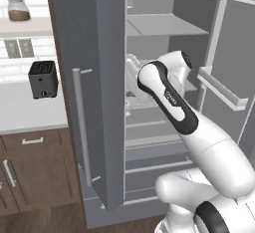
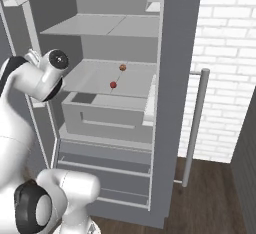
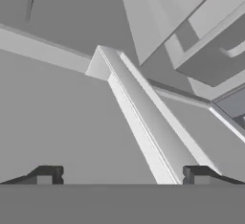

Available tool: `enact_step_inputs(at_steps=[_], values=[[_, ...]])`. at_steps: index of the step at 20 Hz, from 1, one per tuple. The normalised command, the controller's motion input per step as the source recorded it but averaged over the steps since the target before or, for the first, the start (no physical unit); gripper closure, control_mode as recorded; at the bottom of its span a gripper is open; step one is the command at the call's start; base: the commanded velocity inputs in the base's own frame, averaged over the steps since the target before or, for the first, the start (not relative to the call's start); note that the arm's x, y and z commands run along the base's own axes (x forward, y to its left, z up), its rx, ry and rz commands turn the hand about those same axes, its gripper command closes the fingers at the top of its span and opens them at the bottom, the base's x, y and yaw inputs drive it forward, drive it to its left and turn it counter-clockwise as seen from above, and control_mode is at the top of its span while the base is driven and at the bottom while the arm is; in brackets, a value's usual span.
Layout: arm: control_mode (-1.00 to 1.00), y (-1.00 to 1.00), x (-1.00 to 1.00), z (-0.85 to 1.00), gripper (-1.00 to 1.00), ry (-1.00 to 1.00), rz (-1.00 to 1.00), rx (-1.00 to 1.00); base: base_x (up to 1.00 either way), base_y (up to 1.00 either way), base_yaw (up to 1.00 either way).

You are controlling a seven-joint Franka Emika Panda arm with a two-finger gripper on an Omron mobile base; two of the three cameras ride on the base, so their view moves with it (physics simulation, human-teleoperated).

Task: Take the strawberry from the fridge and place it on top of the pancake, located on the dining counter.

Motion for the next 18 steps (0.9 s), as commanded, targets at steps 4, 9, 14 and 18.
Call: enact_step_inputs(at_steps=[4,9,14,18], values=[[-1.0,0.72,0.0,0.0,-1.0,0.0,0.06,0.0,0.0,0.0,0.0],[-1.0,0.76,-0.01,0.0,-1.0,0.0,0.08,0.0,0.0,0.0,0.0],[-1.0,0.86,0.0,0.0,-1.0,0.0,0.08,0.0,0.0,0.0,0.0],[-1.0,0.81,0.0,0.0,-1.0,0.01,0.07,-0.03,0.0,0.0,0.0]])
